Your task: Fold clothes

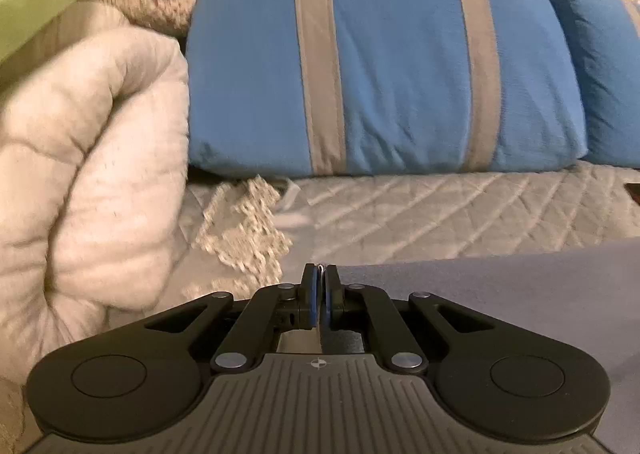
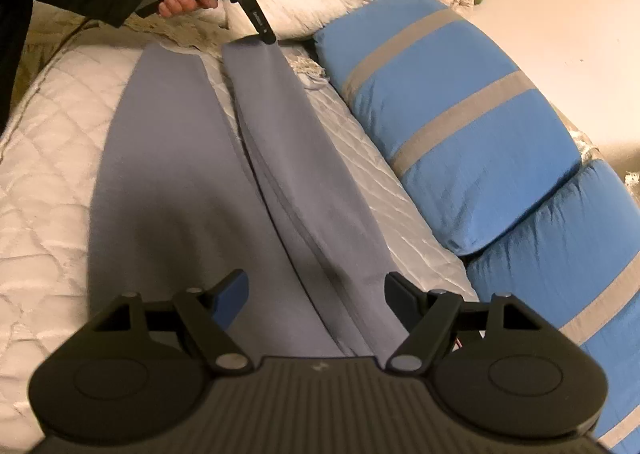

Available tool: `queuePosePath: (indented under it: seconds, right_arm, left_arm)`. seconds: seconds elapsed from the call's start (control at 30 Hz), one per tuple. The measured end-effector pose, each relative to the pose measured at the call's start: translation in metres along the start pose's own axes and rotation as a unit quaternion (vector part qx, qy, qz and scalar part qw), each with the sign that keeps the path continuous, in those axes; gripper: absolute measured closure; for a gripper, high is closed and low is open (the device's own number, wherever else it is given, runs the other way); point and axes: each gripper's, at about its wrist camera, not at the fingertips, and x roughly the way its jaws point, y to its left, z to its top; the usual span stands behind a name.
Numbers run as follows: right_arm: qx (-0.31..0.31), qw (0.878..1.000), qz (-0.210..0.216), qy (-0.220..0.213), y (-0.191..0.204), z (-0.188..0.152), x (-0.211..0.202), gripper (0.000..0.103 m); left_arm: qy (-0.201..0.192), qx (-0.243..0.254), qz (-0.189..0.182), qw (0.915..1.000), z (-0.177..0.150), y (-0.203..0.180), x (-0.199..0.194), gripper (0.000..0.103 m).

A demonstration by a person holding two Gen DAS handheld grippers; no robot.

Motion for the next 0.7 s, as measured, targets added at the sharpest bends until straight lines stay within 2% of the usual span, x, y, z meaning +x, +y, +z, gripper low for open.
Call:
queuePosePath:
  seconds: [0.2,0.43,0.57,0.7]
  right_arm:
    - [-0.001,1.000,-0.002,0.007,-0.001,-0.003,0.003,0.019]
    - [-0.009,1.000,0.006,0.009,0.005,-0.004,0.007,0.018]
    - [-0.008,1.000,0.000,0.010,0.005,-0.003,0.007,0.017]
    - [-0.008,1.000,-0.006,0.011,0.006,-0.003,0.007,0.016]
  left_arm:
    - [-0.018,0.005,0.055,0.9983,0.009,-0.009,0.014,0.099]
    - [-0.007,0.013,0.107,0.9941,0.016,-0.019,0.030,0.099]
    - [0.019,0.022,0.104,0.9942,0.014,-0.023,0.041,0.098]
    - [0.067,0.004,0.082,0.9943,0.007,-0.018,0.054,0.089]
